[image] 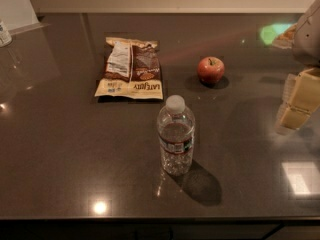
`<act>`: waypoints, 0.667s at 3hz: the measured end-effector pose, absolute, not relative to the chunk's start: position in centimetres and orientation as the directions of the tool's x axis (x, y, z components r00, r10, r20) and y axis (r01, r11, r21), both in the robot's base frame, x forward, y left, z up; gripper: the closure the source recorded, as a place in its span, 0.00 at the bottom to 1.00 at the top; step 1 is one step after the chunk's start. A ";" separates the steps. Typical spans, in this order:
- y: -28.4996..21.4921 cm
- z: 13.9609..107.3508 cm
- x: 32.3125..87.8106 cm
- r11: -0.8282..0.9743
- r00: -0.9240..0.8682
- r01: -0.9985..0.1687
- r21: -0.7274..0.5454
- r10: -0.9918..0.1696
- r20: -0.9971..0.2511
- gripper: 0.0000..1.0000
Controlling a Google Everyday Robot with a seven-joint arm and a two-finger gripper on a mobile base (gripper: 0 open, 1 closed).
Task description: Knock water bottle over
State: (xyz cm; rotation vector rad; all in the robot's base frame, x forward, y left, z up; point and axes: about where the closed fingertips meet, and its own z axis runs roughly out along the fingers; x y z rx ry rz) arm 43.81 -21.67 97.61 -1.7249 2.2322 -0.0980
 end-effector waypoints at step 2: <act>-20.3 97.3 43.5 0.235 -0.175 -0.945 -0.228 -0.951 -0.253 0.00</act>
Offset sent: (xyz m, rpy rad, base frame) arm -0.0118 0.0399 -0.0138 0.1594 0.0459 0.1555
